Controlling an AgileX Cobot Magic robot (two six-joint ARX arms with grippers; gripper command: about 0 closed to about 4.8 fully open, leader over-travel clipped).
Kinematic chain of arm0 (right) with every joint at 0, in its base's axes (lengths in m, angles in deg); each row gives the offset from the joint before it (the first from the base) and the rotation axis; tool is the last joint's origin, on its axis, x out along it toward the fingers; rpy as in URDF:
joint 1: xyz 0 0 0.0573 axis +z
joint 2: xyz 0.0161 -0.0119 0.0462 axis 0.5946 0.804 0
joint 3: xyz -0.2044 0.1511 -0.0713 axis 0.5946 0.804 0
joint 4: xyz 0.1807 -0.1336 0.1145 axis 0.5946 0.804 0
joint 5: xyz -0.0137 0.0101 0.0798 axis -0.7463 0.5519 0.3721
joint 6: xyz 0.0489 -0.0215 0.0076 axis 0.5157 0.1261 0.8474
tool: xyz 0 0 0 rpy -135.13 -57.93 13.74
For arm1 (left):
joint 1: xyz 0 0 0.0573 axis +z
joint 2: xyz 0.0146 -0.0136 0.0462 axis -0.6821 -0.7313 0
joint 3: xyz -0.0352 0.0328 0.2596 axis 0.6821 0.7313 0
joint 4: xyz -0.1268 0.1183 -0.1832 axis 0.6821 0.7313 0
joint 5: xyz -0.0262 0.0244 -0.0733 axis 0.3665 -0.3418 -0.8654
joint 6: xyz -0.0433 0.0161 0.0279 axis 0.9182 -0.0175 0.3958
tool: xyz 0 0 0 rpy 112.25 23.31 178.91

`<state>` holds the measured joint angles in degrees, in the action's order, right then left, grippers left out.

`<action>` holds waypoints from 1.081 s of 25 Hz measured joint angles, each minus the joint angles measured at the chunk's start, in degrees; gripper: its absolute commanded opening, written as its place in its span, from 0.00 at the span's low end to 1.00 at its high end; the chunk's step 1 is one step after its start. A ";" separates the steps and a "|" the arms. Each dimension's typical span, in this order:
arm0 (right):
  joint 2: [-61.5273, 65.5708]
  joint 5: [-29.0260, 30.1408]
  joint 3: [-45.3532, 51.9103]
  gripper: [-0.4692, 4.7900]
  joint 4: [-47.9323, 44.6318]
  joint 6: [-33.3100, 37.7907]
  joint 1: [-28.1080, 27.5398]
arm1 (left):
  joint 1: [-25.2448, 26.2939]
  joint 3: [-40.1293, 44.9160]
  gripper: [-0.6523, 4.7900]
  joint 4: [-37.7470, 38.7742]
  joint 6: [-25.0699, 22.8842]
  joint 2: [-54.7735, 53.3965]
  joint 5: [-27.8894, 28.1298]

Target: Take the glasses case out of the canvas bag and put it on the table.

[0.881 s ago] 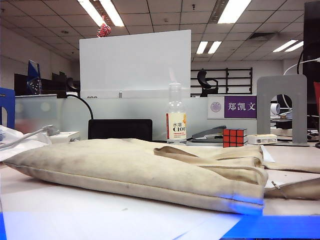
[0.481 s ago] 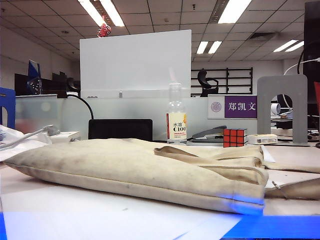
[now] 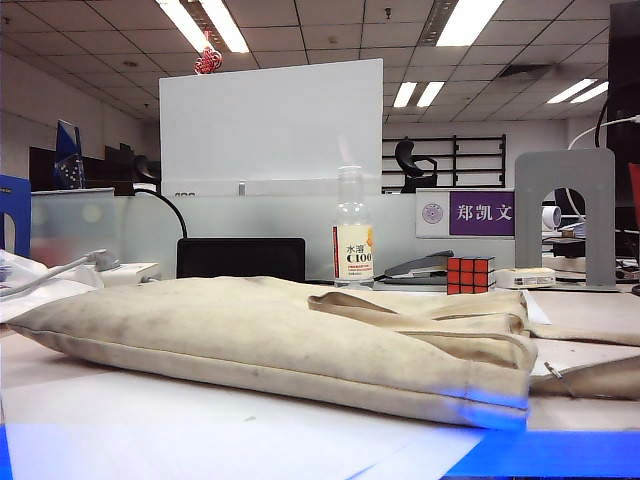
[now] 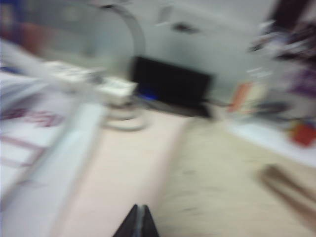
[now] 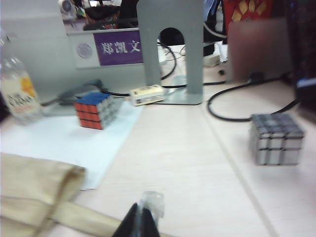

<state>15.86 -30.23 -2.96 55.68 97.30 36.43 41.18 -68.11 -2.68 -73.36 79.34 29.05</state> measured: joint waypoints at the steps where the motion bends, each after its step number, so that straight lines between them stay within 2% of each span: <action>1: 0.00 1.33 0.00 0.08 0.00 1.68 0.00 | -0.66 0.00 0.11 -0.92 0.79 0.00 -1.79; 4: 0.00 5.42 0.00 0.08 -0.09 4.98 0.00 | -6.03 0.00 0.11 -4.13 2.29 0.00 -7.41; 6: 0.00 7.39 -0.02 0.08 -0.48 6.75 0.04 | -10.88 -0.15 0.11 -6.03 3.32 0.00 -7.54; 10: 0.00 9.68 -0.33 0.08 -0.79 9.07 0.04 | -24.06 -2.64 0.11 -6.32 3.91 -2.16 -0.15; 11: 0.00 10.60 -0.70 0.08 -0.72 9.55 0.04 | -27.80 -3.89 0.11 -6.45 3.91 -4.28 3.17; 14: 0.00 12.85 -2.32 0.08 -0.90 12.11 0.15 | -35.45 -8.22 0.11 -7.43 3.89 -12.11 10.62; 16: 0.00 13.49 -3.04 0.08 -0.94 13.33 0.17 | -38.91 -12.44 0.11 -8.90 3.28 -19.10 13.53; 20: 0.00 14.25 -4.17 0.08 -0.87 16.72 0.17 | -40.26 -27.15 0.13 -11.26 -1.31 -39.12 14.95; 23: 0.00 14.78 -4.63 0.08 -0.94 17.29 0.17 | -40.17 -36.74 0.30 -11.10 -2.34 -53.44 15.52; 25: 0.00 14.88 -4.87 0.08 -0.83 18.53 0.17 | -40.22 -44.39 0.34 -10.19 -2.58 -64.52 15.08; 27: 0.02 14.99 -5.42 0.08 -0.83 20.02 0.20 | -40.04 -51.17 0.34 -6.23 -2.73 -73.13 13.46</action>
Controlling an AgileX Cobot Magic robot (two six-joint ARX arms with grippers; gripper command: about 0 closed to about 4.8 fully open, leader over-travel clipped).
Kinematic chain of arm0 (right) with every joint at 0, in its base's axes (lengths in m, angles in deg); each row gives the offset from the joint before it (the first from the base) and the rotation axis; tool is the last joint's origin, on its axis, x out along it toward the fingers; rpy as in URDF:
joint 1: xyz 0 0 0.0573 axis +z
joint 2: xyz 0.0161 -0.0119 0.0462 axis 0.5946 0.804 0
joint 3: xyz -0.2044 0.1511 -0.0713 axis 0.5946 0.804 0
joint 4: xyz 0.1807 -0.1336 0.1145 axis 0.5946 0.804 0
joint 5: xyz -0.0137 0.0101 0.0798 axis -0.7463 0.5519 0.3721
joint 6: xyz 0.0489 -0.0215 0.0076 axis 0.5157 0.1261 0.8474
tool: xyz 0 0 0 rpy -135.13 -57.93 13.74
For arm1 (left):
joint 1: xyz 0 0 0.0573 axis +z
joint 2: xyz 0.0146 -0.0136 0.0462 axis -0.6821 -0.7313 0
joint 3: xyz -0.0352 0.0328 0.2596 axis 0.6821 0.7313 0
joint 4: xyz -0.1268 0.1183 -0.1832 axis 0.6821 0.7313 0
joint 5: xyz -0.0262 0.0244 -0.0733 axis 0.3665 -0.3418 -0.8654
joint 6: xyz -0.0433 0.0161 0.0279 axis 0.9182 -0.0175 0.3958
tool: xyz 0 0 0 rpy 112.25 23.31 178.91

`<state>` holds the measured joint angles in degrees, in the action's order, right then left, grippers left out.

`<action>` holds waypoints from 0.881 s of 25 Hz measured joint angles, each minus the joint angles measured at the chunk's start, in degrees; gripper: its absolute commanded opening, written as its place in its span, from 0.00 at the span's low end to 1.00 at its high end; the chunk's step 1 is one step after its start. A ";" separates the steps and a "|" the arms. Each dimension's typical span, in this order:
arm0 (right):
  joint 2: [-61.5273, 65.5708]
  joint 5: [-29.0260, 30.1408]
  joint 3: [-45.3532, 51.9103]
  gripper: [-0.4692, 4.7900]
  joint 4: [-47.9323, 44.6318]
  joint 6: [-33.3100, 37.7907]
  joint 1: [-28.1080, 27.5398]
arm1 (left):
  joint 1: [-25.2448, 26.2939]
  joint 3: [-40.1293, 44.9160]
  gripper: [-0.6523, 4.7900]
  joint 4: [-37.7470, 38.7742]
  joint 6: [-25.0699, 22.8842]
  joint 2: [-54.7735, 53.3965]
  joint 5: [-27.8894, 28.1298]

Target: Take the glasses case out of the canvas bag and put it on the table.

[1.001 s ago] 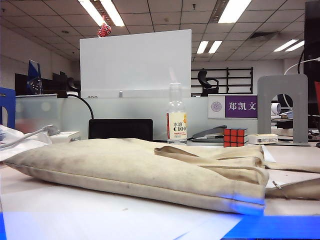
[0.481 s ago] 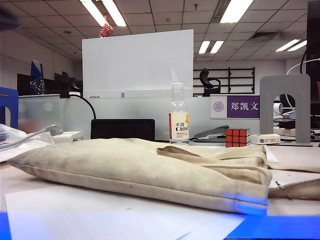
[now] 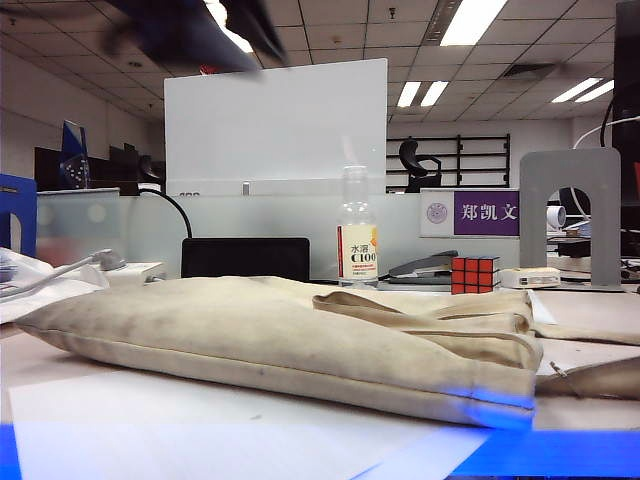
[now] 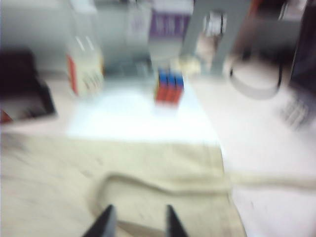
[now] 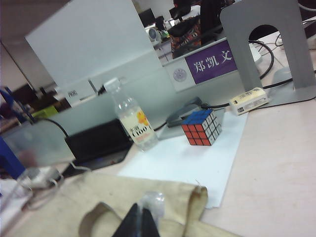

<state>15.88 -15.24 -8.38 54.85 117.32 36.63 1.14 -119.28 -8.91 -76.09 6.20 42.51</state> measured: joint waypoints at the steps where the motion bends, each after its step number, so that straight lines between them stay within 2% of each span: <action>1: 0.00 0.07 -0.42 0.08 0.02 0.42 -0.02 | 0.11 -3.43 0.35 2.32 0.02 -3.72 -1.46; 4: 0.00 0.24 -1.64 0.08 -0.09 0.83 -0.09 | 0.17 -13.05 0.36 8.59 -0.04 -12.61 -5.16; 8: 0.00 1.46 -2.91 0.08 -0.07 2.29 -0.02 | 1.36 -21.97 0.67 20.06 0.09 -20.39 -6.71; 11: 0.00 3.08 -3.39 0.08 -0.44 2.67 -0.02 | 3.52 -25.03 0.76 24.83 0.13 -24.39 -7.08; 19: 0.00 6.03 -3.37 0.08 -0.44 5.07 -0.02 | 7.10 -27.67 0.76 29.33 -0.44 -31.87 -7.15; 22: 0.00 7.10 -3.37 0.08 -0.44 5.49 0.00 | 6.75 -29.86 0.76 30.47 -2.25 -35.36 -9.75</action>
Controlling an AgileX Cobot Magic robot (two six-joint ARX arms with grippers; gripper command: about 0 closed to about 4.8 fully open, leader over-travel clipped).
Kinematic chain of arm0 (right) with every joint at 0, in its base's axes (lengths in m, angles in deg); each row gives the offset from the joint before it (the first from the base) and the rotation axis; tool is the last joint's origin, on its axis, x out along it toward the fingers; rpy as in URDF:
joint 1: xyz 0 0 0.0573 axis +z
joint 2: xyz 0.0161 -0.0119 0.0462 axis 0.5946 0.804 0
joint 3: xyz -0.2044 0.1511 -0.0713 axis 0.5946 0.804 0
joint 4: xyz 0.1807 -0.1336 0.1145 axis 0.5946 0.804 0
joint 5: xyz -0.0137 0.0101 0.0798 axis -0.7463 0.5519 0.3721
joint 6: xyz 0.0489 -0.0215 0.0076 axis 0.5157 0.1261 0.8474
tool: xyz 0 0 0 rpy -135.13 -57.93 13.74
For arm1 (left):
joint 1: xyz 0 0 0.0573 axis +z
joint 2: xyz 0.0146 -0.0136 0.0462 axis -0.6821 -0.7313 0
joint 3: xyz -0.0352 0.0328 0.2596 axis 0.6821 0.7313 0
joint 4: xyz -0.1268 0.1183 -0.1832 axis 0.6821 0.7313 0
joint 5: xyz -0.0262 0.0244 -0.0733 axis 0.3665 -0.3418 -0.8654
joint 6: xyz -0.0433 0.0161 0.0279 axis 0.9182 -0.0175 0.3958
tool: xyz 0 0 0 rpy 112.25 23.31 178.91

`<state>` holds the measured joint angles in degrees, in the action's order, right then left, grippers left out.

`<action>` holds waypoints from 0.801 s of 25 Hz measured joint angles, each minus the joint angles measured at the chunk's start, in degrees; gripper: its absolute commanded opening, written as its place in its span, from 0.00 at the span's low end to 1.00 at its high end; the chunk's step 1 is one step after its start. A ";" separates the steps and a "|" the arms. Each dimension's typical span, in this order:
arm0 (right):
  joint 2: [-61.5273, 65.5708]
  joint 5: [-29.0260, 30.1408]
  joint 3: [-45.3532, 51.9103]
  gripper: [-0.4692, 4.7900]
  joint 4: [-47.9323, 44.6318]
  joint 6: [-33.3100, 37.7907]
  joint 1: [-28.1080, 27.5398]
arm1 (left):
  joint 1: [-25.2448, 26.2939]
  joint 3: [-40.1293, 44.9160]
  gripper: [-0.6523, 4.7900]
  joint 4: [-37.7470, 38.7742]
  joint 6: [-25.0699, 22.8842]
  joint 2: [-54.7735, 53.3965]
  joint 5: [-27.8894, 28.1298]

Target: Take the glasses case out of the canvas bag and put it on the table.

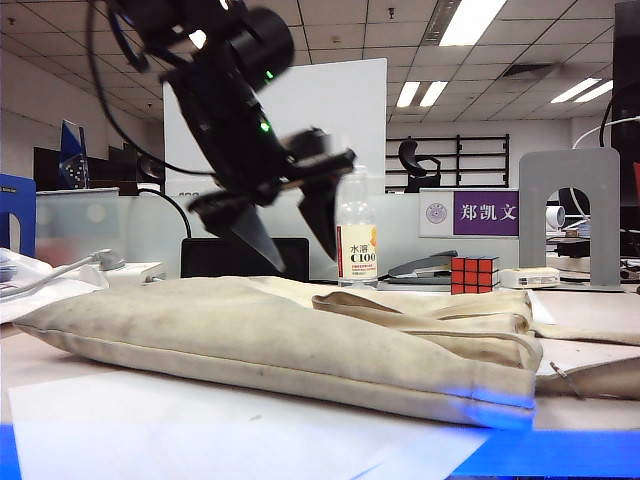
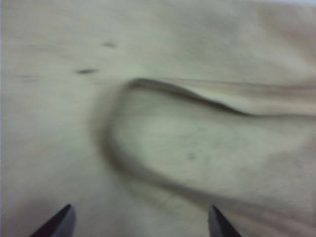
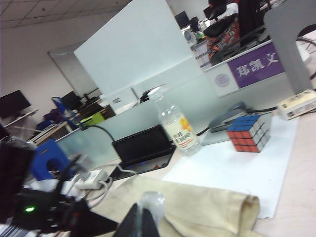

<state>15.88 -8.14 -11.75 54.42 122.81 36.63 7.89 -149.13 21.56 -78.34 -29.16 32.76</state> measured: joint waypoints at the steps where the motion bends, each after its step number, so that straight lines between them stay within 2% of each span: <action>1: 0.00 0.48 0.00 0.08 0.02 0.04 0.00 | -0.17 -1.25 0.76 0.24 -0.22 -1.27 -1.22; 3: 0.00 0.85 0.00 0.08 0.04 0.07 0.00 | -0.57 -4.68 0.76 1.31 -0.44 -4.28 -3.63; 5: 0.00 1.86 0.00 0.08 0.44 0.09 -0.02 | -0.98 -8.37 0.76 2.67 -0.96 -7.19 -3.76; 8: 0.00 3.65 0.00 0.08 1.81 0.31 0.00 | -1.25 -13.57 0.76 5.22 -3.37 -11.34 -2.34; 12: 0.00 5.97 0.00 0.08 2.64 1.44 0.00 | 0.52 -18.64 0.76 10.88 -4.28 -16.26 0.26; 19: 0.00 9.31 0.00 0.08 2.93 1.73 -0.02 | 2.67 -19.65 0.76 16.48 -5.97 -17.40 3.74; 20: 0.00 9.38 0.00 0.08 2.95 1.73 -0.02 | 2.71 -19.65 0.72 16.63 -6.58 -17.40 4.00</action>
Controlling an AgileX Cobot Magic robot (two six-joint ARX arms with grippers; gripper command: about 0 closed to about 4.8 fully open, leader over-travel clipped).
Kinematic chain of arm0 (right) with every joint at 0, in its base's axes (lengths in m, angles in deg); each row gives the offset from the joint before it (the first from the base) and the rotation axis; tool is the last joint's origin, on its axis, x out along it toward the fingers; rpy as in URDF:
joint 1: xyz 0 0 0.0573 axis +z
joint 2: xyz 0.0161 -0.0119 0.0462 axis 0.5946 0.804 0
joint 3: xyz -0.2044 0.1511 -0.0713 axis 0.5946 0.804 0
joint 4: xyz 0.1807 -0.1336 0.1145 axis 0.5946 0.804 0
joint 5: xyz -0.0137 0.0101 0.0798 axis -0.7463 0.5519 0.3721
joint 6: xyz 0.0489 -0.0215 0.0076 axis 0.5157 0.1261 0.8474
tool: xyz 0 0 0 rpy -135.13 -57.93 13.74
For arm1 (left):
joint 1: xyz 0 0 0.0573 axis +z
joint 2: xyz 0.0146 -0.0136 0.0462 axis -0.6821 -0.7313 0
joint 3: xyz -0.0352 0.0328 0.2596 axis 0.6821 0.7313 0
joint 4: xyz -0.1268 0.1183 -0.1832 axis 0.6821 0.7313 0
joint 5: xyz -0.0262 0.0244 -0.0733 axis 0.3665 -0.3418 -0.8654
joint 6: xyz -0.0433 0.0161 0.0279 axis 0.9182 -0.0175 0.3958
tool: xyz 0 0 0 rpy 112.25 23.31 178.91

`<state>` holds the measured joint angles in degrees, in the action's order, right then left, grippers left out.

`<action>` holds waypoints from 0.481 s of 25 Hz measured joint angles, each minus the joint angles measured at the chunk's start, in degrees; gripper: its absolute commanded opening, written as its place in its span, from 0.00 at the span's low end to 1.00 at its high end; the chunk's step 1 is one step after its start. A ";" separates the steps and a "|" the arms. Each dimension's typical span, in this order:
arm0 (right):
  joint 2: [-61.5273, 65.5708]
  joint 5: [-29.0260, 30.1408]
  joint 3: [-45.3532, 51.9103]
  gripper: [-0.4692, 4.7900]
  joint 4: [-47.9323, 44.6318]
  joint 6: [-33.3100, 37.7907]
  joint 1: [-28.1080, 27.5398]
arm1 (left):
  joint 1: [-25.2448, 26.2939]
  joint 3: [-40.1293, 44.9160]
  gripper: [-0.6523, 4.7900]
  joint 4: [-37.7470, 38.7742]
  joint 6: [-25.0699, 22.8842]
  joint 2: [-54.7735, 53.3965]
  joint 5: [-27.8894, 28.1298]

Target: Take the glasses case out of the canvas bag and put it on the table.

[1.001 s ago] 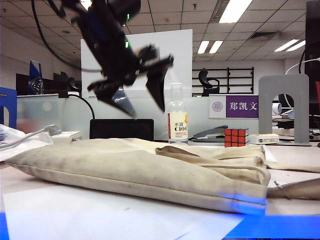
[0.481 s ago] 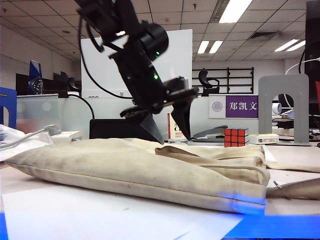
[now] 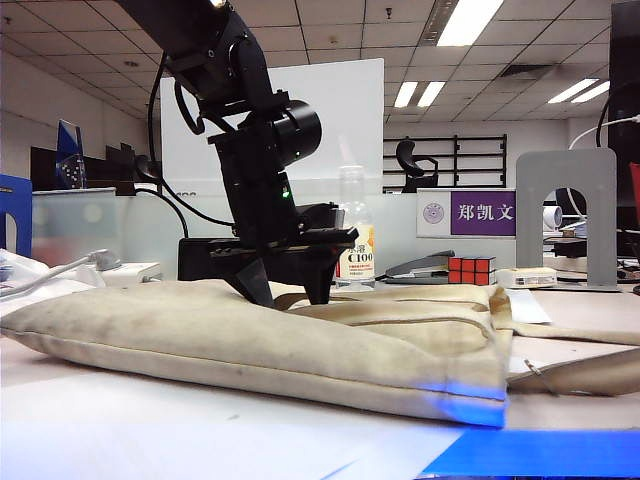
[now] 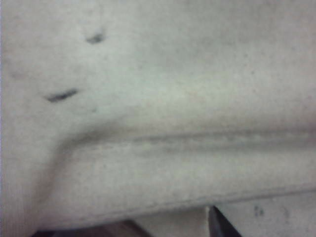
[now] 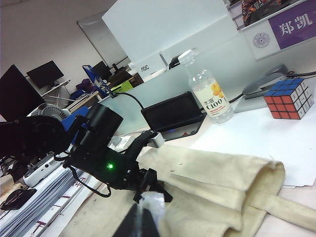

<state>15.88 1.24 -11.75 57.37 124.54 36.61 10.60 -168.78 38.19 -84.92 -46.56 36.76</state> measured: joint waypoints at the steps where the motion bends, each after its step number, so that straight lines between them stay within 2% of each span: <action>1: 0.00 0.00 0.00 0.08 0.00 0.00 0.02 | 0.07 0.00 0.61 0.00 -0.11 0.00 0.00; 2: 0.00 0.00 0.00 0.08 0.00 0.00 0.02 | 0.15 0.00 0.33 0.00 -0.26 0.00 -0.22; 3: 0.00 0.00 0.00 0.08 0.00 0.00 0.02 | 0.17 0.00 0.08 0.02 -0.44 0.00 -0.46; 4: 0.00 0.00 0.00 0.08 0.00 0.00 0.02 | 0.31 0.00 0.14 0.11 -0.46 0.00 -1.22; 5: 0.00 0.00 0.00 0.08 0.00 0.00 0.02 | 0.44 0.00 0.10 0.22 -0.46 0.00 -2.62; 9: 0.00 0.02 0.00 0.08 0.02 0.00 0.00 | 0.96 0.07 0.11 0.74 -0.42 0.28 -9.51; 12: 0.00 0.02 0.02 0.08 0.02 0.00 0.02 | 0.35 0.50 0.11 2.01 -1.42 1.62 -11.23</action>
<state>15.88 1.26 -11.72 57.39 124.54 36.63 10.95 -168.28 40.20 -86.34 -44.94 25.53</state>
